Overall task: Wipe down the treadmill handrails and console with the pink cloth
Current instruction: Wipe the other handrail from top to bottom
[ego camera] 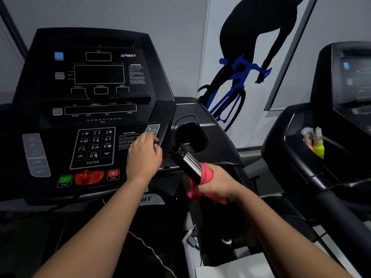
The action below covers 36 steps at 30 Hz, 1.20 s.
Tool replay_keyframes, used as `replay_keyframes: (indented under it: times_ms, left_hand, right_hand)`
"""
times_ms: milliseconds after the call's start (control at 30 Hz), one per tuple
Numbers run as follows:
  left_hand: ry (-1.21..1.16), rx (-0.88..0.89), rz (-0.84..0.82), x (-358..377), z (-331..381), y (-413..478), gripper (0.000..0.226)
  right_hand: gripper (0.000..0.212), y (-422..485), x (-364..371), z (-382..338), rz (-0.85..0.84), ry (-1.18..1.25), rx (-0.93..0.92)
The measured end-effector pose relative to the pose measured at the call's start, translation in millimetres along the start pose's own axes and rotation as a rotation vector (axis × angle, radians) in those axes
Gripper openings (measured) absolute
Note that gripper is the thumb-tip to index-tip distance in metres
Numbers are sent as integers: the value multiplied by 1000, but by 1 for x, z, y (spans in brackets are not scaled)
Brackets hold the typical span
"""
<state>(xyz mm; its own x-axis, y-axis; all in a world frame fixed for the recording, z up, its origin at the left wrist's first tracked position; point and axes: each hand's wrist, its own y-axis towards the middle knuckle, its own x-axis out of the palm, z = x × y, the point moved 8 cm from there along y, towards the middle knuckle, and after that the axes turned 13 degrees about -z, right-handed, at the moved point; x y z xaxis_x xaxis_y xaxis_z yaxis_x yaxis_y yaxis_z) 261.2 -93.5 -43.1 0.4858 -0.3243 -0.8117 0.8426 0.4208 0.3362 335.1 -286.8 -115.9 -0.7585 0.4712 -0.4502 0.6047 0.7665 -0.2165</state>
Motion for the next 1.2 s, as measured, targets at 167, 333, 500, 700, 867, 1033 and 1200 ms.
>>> replay_keyframes:
  times_ms: [167,333,500,700,867,1033,1200]
  left_hand:
    - [17,8,25,-3,1,0,10]
    - [67,18,32,-1,1,4,12]
    - [79,31,26,0,0,5,12]
    - [55,5,-19,3,-3,7,24]
    - [27,10,11,-1,-4,6,15]
    - [-1,5,-1,-4,-6,8,19]
    - [-33,37,16,-5,-6,7,17]
  right_hand:
    - [52,-8,3,-11,192,-114,9]
    - [58,-10,18,-64,611,-502,-104]
    - [48,11,29,-118,724,-718,-292]
    - [30,39,9,-110,105,-214,-191]
    - [22,59,25,-81,-481,420,-113]
    - [32,50,10,-43,-236,563,3]
    - [46,9,-10,-14,253,115,134]
